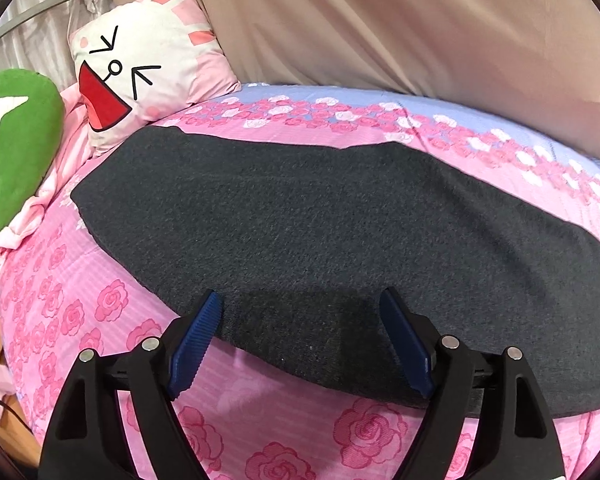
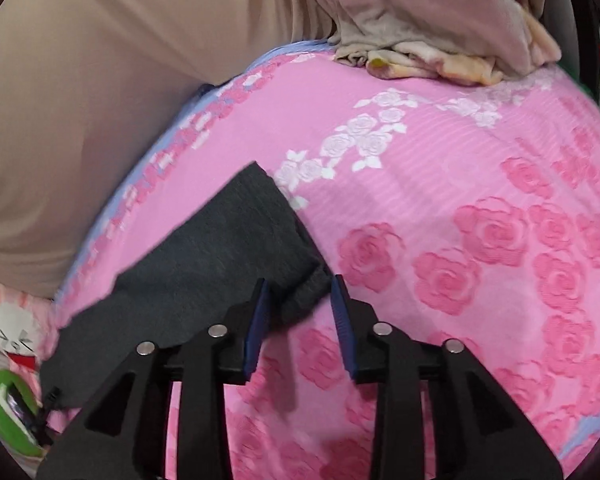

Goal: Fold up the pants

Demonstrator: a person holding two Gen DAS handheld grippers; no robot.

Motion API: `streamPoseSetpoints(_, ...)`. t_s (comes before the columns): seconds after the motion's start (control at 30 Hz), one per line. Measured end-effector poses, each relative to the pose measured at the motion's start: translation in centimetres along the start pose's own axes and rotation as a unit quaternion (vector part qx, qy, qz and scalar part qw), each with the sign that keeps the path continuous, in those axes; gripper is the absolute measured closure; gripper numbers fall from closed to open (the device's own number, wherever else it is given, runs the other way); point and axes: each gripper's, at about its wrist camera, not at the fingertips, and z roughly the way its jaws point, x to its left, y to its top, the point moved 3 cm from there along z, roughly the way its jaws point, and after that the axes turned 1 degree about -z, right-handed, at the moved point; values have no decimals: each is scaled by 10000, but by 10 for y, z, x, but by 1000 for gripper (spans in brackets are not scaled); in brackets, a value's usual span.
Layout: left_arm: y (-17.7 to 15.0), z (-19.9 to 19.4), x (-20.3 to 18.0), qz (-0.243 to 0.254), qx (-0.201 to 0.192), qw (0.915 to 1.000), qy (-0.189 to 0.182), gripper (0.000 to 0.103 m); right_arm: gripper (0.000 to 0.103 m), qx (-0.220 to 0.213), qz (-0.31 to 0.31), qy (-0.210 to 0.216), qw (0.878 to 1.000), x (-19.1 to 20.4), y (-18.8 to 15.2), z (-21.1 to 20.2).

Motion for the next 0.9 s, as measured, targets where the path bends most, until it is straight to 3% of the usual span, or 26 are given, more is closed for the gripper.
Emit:
streamPoseSetpoints(0.03,0,0,1,-38,-5,10000,-44,24,95,-16,54,57,10000,1,2,3)
streamPoseSetpoints(0.1,1,-2,3,-100,-35,9999,-122,24,96,-96,50,108,9999,6,8,1)
streamPoseSetpoints(0.23,-1,-6,4,-141,-103,9995,-263,20,96,-796,-246,149,9964,18,13,-41)
streamPoseSetpoints(0.27,-1,-5,3,-115,-85,9994,-316,20,96,-708,-290,-152,9970,8,12,-35)
streamPoseSetpoints(0.33,-1,-2,-1,-18,2,9993,-386,20,95,-88,-217,-382,9990,-10,2,-2)
streamPoseSetpoints(0.4,-1,-1,-5,84,33,9994,-319,20,93,-221,-292,-404,9985,-5,2,-14)
streamPoseSetpoints(0.5,-2,0,-8,161,45,9994,-307,18,91,-955,-565,-808,9905,24,7,-58)
streamPoseSetpoints(0.53,-2,0,-8,178,67,9994,-290,18,91,-1015,-758,-683,9896,40,7,-66)
streamPoseSetpoints(0.6,-2,4,-10,234,146,9994,-214,18,91,-833,-1153,-41,9898,87,1,-65)
streamPoseSetpoints(0.7,-3,7,-14,344,235,9991,-61,18,91,53,-1714,897,9811,162,-21,-16)
streamPoseSetpoints(0.73,-3,8,-14,364,247,9990,-31,18,91,267,-1884,940,9772,177,-28,1)
streamPoseSetpoints(0.8,-3,8,-14,366,241,9990,-30,18,91,680,-2273,592,9696,203,-37,49)
streamPoseSetpoints(0.87,-4,7,-12,322,231,9992,-86,17,102,619,-2262,-141,9720,198,-25,85)
streamPoseSetpoints(0.9,-4,7,-11,297,224,9992,-111,17,100,473,-2050,-104,9776,196,-18,85)
